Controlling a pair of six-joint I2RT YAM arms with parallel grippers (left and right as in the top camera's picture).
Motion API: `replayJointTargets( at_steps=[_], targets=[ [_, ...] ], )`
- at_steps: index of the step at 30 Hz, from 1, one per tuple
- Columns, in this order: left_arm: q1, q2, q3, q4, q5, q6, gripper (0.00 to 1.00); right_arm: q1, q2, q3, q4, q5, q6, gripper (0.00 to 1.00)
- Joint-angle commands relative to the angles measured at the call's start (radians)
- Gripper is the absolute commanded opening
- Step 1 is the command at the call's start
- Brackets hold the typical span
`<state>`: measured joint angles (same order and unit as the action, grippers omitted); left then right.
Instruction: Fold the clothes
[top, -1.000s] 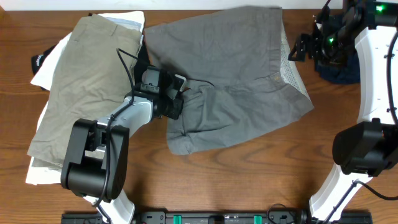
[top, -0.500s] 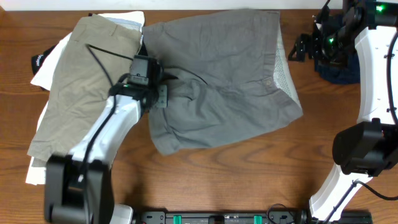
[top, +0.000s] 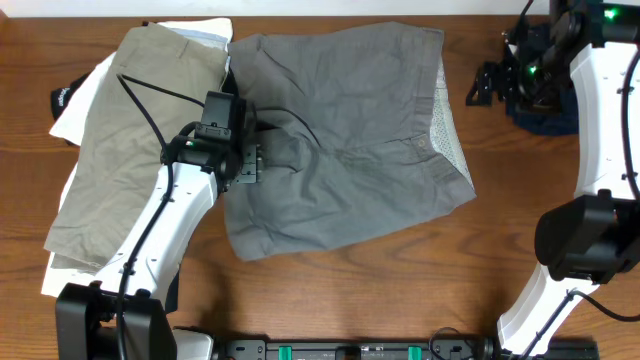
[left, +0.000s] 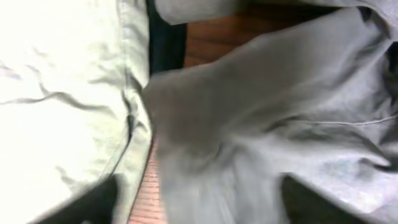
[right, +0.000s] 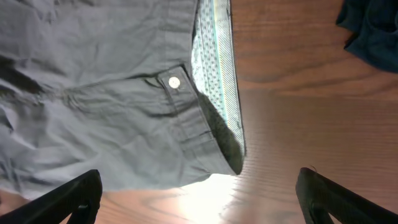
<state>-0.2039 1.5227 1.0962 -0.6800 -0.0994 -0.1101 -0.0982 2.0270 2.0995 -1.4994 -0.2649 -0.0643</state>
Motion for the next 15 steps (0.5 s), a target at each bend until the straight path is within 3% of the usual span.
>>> replayJointTargets(
  at_steps=[1, 5, 9, 15],
  targets=[
    [0.003, -0.002, 0.005, -0.013, -0.042, -0.049, 0.99, 0.019, 0.001, -0.077, 0.020, 0.022, -0.114, 0.97],
    [0.003, -0.003, 0.005, -0.030, 0.039, -0.060, 0.98, 0.035, 0.001, -0.234, 0.130, 0.000, -0.217, 0.94],
    [0.003, -0.008, 0.006, -0.067, 0.108, -0.059, 0.98, 0.053, 0.001, -0.382, 0.268, -0.063, -0.296, 0.80],
    [0.003, -0.008, 0.006, -0.131, 0.201, -0.056, 0.98, 0.067, 0.001, -0.516, 0.446, -0.161, -0.375, 0.73]
  ],
)
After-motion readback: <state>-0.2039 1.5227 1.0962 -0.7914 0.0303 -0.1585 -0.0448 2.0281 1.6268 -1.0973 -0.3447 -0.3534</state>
